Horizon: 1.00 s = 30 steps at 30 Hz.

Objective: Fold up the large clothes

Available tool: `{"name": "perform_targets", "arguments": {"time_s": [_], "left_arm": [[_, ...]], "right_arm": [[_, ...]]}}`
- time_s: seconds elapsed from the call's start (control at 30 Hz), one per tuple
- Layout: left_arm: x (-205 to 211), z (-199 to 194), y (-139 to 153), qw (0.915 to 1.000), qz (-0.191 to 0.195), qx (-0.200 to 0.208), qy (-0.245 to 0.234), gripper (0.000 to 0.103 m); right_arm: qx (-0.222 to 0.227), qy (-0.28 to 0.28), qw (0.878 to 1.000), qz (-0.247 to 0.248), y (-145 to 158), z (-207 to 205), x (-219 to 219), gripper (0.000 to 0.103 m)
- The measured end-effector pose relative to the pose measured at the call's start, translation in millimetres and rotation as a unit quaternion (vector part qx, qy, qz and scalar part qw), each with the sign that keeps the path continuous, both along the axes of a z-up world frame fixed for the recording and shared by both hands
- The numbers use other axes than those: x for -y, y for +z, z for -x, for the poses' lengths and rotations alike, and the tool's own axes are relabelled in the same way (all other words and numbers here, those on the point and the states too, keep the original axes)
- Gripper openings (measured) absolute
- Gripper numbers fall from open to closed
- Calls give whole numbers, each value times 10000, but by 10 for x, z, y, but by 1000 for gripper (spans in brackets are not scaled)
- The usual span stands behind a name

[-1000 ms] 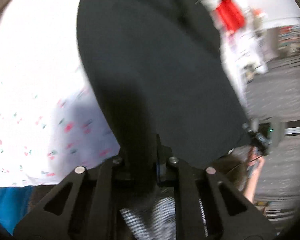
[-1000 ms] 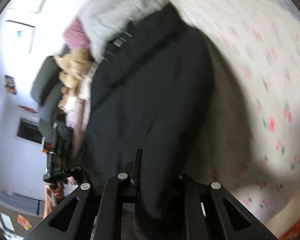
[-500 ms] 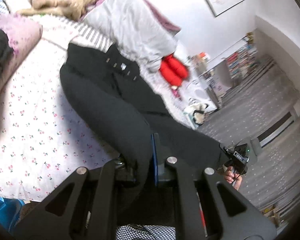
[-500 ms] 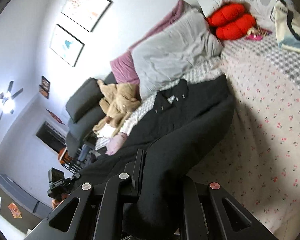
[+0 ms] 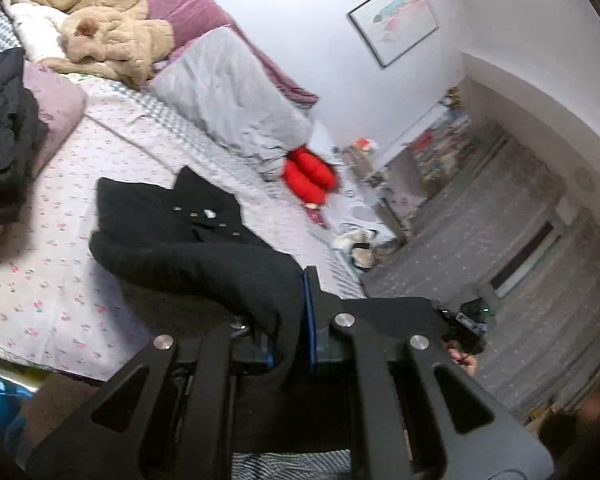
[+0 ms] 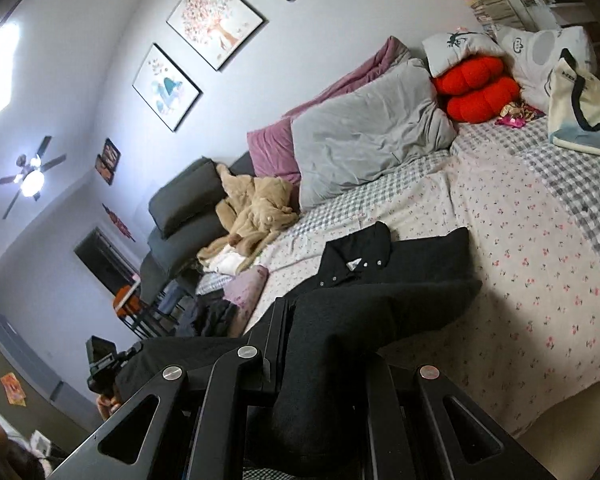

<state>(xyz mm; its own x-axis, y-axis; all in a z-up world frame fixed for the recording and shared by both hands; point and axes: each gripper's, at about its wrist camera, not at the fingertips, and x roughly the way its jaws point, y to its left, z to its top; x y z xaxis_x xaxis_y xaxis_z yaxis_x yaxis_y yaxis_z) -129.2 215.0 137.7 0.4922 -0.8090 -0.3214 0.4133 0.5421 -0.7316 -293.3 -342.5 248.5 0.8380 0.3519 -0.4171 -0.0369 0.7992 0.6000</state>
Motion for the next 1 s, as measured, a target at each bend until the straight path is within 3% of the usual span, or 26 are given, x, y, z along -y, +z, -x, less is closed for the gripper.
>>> {"name": "perform_targets", "arguments": {"time_s": [0.07, 0.23, 0.43, 0.6, 0.73, 0.8, 0.9, 0.97, 1.0], "left_arm": [[39, -190, -113, 9994, -197, -232, 163, 13], [304, -1096, -463, 9929, -686, -722, 646, 14], [711, -2030, -811, 9796, -1486, -864, 1040, 17], [919, -2679, -1437, 9667, -1869, -1250, 1225, 21], [949, -2834, -1821, 9635, -1949, -1371, 1217, 38], [938, -2811, -1946, 9628, -2028, -1324, 1196, 60], [893, -2776, -1830, 9653, -1952, -1314, 1135, 70], [791, -2683, -1647, 9731, -1703, -967, 1216, 86], [735, -2616, -1529, 9764, -1646, -707, 1206, 88]], "right_arm": [[-294, -132, 9995, 8, -112, -289, 45, 11], [-1051, -729, 9918, 38, -594, -1239, 274, 11], [-1515, -1343, 9789, 271, -1097, -2248, 514, 12], [-2078, -1604, 9648, 157, -1820, -2914, 673, 16], [-2204, -1631, 9616, 83, -2304, -3082, 752, 21], [-2447, -1450, 9586, 103, -2473, -3146, 777, 24], [-2308, -1177, 9658, -83, -2430, -3118, 841, 38], [-2000, -1146, 9726, -302, -2295, -3001, 908, 81], [-1795, -1194, 9759, -348, -2215, -2927, 929, 83]]}}
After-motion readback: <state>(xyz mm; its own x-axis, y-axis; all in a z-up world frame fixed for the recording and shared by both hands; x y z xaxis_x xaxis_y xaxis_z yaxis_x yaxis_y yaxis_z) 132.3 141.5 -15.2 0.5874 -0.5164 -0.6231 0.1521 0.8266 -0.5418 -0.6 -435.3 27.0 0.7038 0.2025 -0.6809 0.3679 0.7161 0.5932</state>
